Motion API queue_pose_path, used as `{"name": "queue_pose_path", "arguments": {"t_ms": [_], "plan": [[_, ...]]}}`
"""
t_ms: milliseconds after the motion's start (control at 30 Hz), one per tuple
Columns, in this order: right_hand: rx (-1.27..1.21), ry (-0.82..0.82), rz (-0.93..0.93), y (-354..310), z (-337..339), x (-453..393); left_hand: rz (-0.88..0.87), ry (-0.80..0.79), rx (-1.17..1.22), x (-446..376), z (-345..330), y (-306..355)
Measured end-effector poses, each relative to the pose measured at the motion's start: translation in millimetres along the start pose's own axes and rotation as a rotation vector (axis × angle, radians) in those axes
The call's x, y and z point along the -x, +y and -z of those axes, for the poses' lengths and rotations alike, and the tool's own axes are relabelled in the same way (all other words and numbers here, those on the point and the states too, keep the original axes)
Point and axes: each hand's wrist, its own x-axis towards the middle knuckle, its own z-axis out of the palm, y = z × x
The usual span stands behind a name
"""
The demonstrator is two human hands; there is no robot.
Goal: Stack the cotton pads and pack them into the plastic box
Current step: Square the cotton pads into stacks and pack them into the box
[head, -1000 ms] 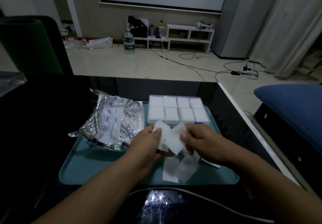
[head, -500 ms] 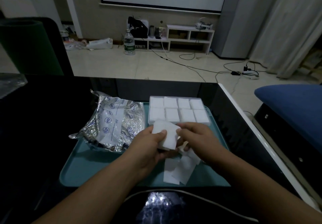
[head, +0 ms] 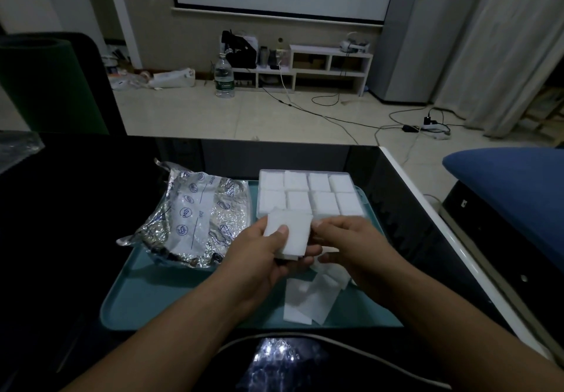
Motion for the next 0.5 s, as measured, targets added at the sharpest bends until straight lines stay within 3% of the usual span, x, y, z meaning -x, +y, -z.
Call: {"name": "queue_pose_path", "arguments": {"t_ms": [133, 233, 333, 400, 500], "plan": [[0.003, 0.025, -0.012, 0.8, -3.6, -1.8, 0.0, -0.024, 0.007, 0.9, -0.9, 1.0], [-0.027, 0.199, -0.001, 1.1, -4.3, -5.6, 0.001, -0.035, -0.006, 1.7, -3.1, 0.6], [0.062, 0.369, 0.134, -5.1, 7.3, -5.0, 0.005, 0.033, -0.004, 0.6, -0.5, 0.4], [0.141, 0.349, 0.261, -9.4, 18.1, -2.6, 0.027, 0.072, 0.005, -1.4, 2.4, 0.6], [0.459, 0.133, 0.439, -13.0, 21.9, 1.9, 0.09, 0.095, 0.035, -1.9, 1.6, 1.8]]}}
